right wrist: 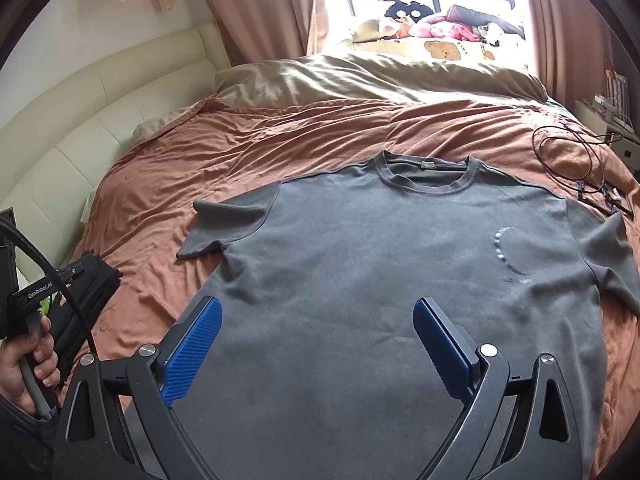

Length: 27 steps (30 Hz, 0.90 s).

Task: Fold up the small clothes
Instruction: 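Move both grippers down toward the grey t-shirt's sleeve and side edge, then close the left gripper on the sleeve while the right gripper pinches the side edge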

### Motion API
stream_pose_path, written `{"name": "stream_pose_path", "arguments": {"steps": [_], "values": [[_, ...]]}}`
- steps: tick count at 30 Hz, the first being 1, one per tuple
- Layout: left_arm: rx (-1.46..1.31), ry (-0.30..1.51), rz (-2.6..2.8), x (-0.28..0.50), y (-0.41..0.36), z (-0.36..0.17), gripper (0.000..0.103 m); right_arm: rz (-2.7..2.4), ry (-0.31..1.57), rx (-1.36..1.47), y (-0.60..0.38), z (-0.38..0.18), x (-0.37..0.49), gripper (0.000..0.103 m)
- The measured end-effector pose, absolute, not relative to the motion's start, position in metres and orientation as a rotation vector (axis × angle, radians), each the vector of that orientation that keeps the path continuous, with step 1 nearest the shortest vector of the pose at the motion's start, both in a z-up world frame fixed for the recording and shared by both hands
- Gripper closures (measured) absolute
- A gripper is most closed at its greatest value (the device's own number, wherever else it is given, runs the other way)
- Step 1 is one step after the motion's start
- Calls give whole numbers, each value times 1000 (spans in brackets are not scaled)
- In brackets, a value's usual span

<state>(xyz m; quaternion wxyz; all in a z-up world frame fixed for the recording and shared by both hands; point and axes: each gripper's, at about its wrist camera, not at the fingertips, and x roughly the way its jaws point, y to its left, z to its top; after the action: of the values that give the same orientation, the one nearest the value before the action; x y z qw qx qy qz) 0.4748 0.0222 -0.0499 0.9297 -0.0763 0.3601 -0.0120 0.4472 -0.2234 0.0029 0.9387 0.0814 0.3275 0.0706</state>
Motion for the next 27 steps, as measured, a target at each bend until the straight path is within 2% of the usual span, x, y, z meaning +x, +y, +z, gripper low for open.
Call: {"name": "stream_pose_path", "arguments": {"steps": [11, 17, 19, 27], "values": [[-190, 789, -15, 547, 34, -73, 37, 168, 712, 191, -206, -13, 520, 12], [-212, 830, -8, 580, 39, -96, 38, 193, 760, 218, -192, -29, 558, 29], [-212, 847, -3, 590, 40, -107, 38, 203, 779, 221, -187, -34, 571, 39], [-230, 921, 5, 623, 41, -148, 38, 239, 836, 237, -170, -55, 608, 49]]}}
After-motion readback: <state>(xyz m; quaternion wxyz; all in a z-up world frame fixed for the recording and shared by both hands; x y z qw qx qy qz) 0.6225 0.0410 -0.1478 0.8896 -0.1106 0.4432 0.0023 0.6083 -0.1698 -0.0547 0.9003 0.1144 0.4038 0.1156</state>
